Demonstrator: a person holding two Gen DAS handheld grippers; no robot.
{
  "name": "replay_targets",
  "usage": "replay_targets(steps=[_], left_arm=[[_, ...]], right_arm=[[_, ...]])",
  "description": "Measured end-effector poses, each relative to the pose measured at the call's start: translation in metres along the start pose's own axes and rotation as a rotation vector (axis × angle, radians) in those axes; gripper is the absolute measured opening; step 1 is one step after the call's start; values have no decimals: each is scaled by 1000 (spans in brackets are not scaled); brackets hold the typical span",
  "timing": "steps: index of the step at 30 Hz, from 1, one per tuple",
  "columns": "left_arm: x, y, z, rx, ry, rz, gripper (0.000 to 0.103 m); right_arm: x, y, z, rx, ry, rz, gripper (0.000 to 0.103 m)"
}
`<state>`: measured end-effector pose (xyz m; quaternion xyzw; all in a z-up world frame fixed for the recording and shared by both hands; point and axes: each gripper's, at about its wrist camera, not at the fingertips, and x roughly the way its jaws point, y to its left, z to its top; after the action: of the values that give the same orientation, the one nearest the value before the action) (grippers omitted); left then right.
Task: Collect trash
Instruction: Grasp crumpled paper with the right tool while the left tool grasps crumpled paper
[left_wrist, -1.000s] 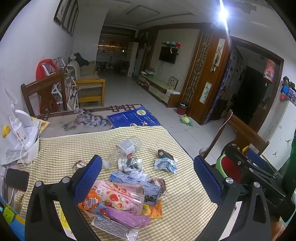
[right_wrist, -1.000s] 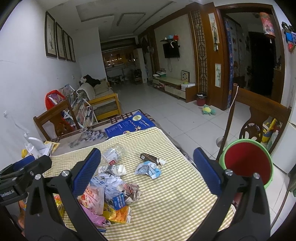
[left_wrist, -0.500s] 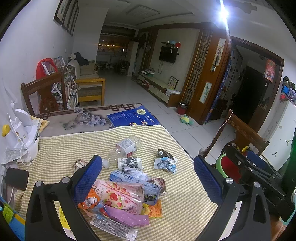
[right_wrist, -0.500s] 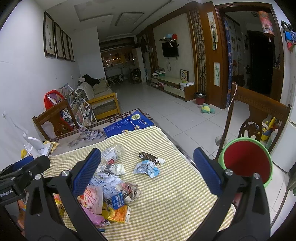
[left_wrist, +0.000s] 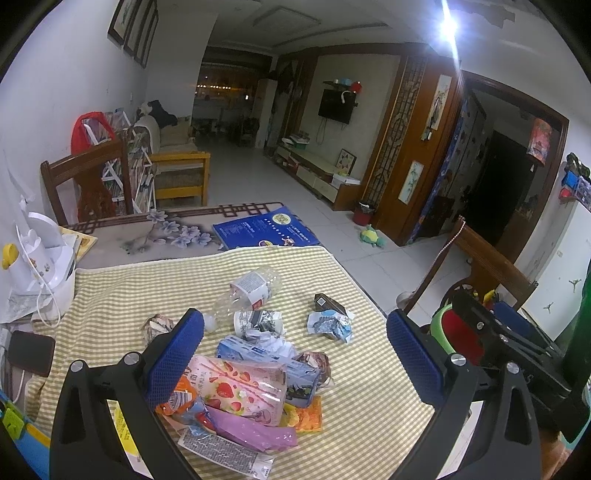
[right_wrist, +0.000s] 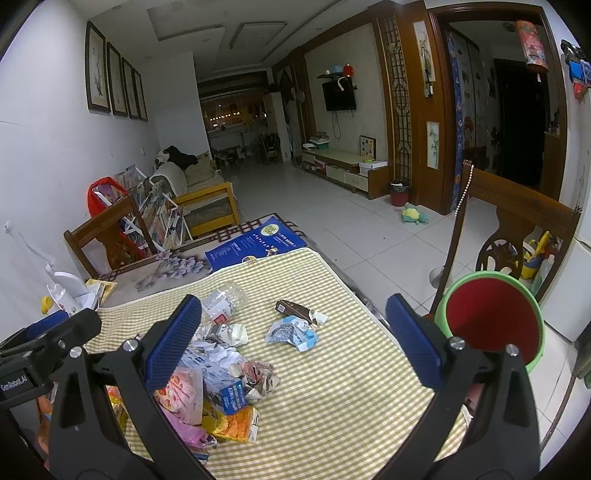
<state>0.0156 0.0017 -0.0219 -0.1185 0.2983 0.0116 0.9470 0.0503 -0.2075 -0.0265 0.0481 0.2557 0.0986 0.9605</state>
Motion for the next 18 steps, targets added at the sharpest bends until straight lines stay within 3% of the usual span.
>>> replay_targets(steps=[10,15,18], left_arm=[[14,33,-5,-38,29,99,95],[24,62,-6,-63,-18,209,95],[36,79,-6,-52,1,280,95]], right_arm=[[23,4,-12,-38,73,6,99],[71,15,-37,-42,277,73,99],[102,20,-53,26,423,192,99]])
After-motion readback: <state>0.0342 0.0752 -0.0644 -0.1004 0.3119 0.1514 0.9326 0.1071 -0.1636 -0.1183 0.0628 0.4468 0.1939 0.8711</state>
